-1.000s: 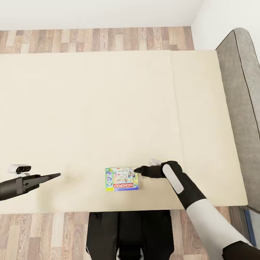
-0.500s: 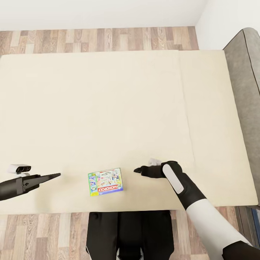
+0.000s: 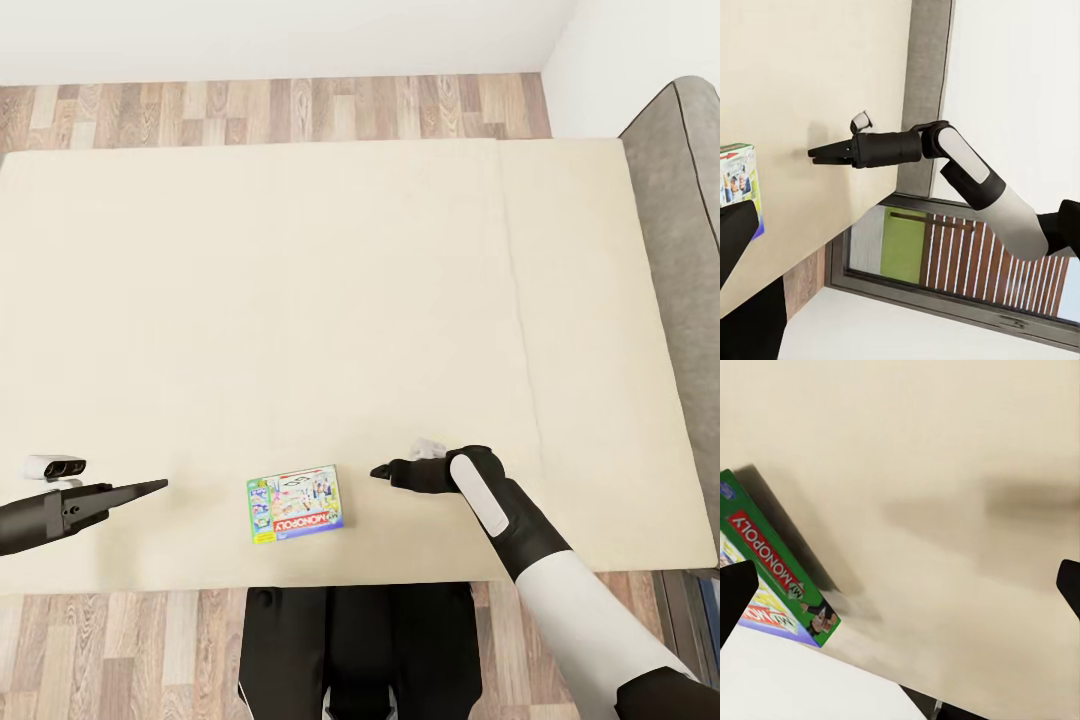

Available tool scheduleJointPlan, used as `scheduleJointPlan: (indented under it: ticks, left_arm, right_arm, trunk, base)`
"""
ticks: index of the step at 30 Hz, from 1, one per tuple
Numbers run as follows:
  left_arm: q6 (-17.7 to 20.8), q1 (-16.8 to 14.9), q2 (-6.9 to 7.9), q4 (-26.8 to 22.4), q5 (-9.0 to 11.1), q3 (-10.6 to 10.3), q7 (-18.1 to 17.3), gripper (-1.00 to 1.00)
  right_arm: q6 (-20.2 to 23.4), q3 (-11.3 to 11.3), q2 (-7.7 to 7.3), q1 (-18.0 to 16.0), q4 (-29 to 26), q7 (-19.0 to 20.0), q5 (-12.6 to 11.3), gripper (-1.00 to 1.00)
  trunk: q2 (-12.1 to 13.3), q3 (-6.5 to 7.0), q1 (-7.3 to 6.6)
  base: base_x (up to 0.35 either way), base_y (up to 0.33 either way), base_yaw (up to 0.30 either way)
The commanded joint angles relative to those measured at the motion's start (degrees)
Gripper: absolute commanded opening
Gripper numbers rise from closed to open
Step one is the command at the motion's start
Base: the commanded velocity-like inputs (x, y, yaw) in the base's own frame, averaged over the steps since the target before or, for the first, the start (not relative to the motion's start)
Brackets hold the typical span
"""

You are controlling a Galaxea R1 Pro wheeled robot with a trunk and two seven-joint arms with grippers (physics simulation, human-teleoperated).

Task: Put all the toys in the child's room - the three board games (two on the bed and one on the table), the two jigsaw puzzles on the table, and the tennis ball on the table - inside the toy box on the table in the child's room.

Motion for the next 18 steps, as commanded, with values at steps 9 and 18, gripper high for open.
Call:
scheduleJointPlan:
  ticks: [9, 18]
  left_arm:
    - [0.6, 0.0, 0.03, 0.0, 0.0, 0.0, -0.2, 1.00]
    - [0.6, 0.0, 0.03, 0.0, 0.0, 0.0, -0.2, 1.00]
  right_arm:
    - [0.2, 0.0, 0.00, 0.0, 0.0, -0.3, -0.3, 1.00]
    - [0.2, 0.0, 0.00, 0.0, 0.0, -0.3, -0.4, 1.00]
  trunk:
    - [-0.1, -0.06, 0.04]
    - [-0.1, -0.06, 0.04]
  base:
    - [0.000, 0.001, 0.000]
    - [0.000, 0.088, 0.000]
